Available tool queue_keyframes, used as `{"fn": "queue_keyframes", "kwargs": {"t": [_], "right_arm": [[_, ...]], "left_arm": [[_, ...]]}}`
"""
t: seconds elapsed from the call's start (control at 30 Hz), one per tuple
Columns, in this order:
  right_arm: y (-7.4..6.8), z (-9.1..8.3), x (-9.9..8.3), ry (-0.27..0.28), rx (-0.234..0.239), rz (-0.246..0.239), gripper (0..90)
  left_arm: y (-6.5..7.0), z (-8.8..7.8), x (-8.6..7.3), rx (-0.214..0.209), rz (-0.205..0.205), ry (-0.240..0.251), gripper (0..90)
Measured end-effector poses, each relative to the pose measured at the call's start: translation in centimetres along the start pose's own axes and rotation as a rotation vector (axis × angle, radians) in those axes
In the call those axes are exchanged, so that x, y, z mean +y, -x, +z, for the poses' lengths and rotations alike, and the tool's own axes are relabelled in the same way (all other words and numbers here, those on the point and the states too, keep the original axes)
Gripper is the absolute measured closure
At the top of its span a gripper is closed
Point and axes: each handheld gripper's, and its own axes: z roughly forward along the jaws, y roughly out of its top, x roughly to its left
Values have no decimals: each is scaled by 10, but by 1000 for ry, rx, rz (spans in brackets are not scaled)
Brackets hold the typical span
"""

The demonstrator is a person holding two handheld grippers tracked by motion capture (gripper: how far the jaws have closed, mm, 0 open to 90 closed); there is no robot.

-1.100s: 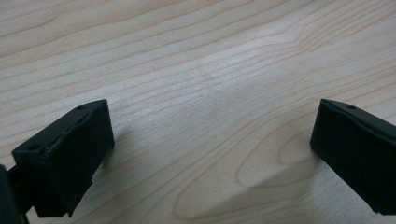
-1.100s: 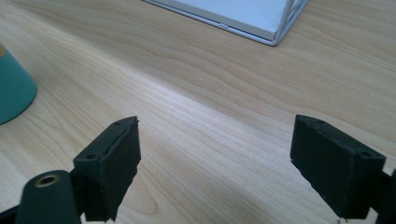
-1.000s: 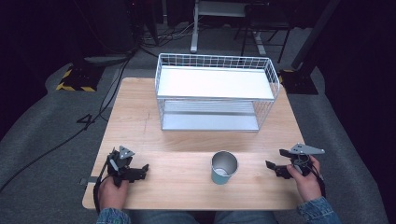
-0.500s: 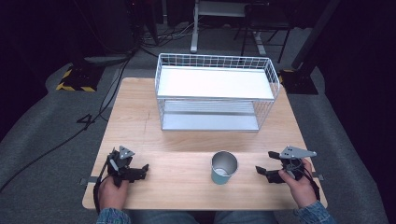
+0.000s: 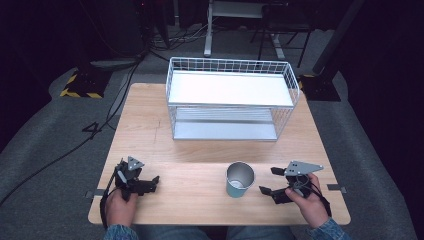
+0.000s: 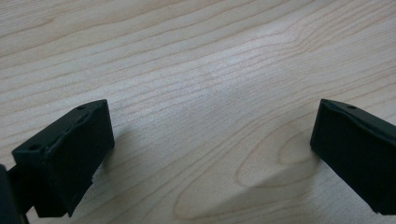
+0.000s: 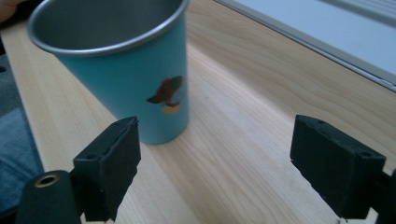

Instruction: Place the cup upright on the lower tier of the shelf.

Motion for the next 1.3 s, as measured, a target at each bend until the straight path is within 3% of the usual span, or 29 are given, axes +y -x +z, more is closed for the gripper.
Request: {"fn": "queue_keyframes", "kwargs": {"t": [0.17,0.53,0.93,1.3], "right_arm": [[-10,8,3,13,57,-2,162],[-27,28,5,41,121,-15,160],[-35,52,6,50,125,-13,157],[-40,76,3,41,73,3,159]], "left_arm": [[0,0,0,0,0,0,0],[0,0,0,0,0,0,0],[0,0,0,0,0,0,0],[0,0,0,1,0,-1,0]]}}
